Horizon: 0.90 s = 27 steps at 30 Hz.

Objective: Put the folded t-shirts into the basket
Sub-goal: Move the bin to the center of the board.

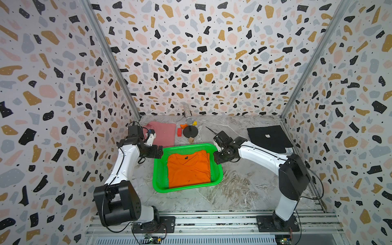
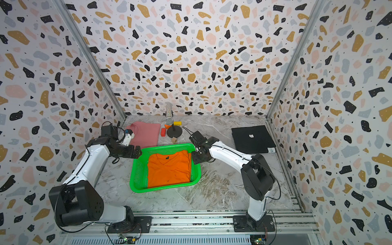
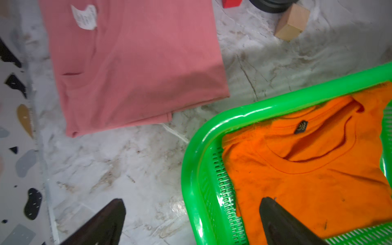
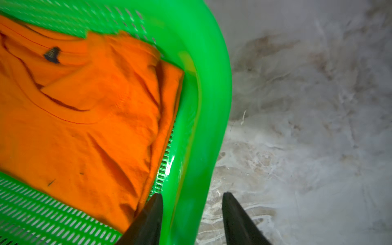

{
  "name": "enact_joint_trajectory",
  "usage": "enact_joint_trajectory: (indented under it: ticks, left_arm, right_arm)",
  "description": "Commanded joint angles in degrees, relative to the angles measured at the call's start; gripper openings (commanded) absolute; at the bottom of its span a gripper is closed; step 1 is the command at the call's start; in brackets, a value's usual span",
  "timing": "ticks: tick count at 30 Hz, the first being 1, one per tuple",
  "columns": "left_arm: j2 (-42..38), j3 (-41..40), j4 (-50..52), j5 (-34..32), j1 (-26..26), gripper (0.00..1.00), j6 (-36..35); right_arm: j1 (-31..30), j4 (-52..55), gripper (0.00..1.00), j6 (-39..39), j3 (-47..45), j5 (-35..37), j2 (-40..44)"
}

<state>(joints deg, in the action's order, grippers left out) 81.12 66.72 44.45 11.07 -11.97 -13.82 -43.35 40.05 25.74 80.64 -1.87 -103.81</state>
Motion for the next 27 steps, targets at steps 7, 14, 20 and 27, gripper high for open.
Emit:
enact_joint_trajectory:
  ticks: [7, 14, 20, 27]
  left_arm:
    - [-0.4, 1.8, -4.4, -1.2, -0.4, 1.00, 3.0]
    - [5.2, 4.9, -5.0, -1.0, -0.4, 1.00, 5.0]
    - [8.7, 6.9, -5.6, 0.4, 0.8, 1.00, 6.4]
    - [11.3, 8.3, -6.6, 0.2, 1.8, 1.00, 7.5]
  right_arm:
    - [0.1, 13.7, 0.23, -2.8, -0.6, 5.9, 3.7]
    - [1.9, 20.8, 0.25, -2.6, -10.3, 6.1, 11.6]
    - [5.1, 22.2, 0.25, 3.5, -21.1, 4.1, 21.2]
    - [10.5, 22.0, 0.24, 9.2, -28.8, 2.9, 29.1]
